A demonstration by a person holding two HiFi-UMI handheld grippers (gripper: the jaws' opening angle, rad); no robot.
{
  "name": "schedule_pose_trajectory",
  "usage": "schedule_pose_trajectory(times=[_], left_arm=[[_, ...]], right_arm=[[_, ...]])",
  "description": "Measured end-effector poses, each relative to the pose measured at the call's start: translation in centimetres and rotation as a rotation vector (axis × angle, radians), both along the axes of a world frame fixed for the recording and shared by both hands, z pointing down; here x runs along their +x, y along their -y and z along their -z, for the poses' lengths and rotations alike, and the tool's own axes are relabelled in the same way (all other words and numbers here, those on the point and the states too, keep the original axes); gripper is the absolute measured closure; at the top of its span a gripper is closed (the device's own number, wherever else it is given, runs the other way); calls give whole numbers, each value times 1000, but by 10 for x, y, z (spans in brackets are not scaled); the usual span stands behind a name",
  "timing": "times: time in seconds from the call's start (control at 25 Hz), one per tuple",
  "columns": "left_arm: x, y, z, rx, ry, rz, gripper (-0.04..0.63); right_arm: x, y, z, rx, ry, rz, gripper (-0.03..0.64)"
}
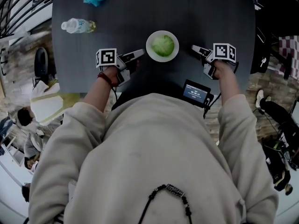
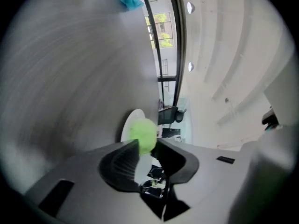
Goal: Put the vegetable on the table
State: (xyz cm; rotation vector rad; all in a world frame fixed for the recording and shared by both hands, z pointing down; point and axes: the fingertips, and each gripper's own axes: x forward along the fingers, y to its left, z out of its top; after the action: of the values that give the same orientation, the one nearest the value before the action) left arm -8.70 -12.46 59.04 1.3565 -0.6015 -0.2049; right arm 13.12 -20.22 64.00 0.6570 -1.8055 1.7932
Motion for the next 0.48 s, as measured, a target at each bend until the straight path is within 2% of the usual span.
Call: schedule_pose_trajectory(times=[0.04, 0.08, 0.16, 0.24, 0.32, 0.4, 0.48], left_arm=[[0, 3, 16, 29, -66, 40, 528], [-2, 8, 31, 67, -102, 78, 585], [-7, 20, 59, 152, -99, 121, 588], [-9, 31, 90, 241, -69, 131, 588], [-15, 41, 126, 350, -25, 152, 588], [-32, 51, 171, 493, 7, 224, 589], [-44, 58, 218, 633, 24, 276, 589]], right_arm=[[0, -1, -3, 15, -34, 22, 431], [0, -4, -5, 31, -67, 56, 441], [-1, -5, 1, 87, -111, 138, 587], [-7, 8, 30, 234, -112, 183, 600], [-15, 26, 80, 452, -107, 184, 600], [-25, 36, 141, 648, -78, 157, 600], [-34, 36, 206, 784, -15, 123, 600]])
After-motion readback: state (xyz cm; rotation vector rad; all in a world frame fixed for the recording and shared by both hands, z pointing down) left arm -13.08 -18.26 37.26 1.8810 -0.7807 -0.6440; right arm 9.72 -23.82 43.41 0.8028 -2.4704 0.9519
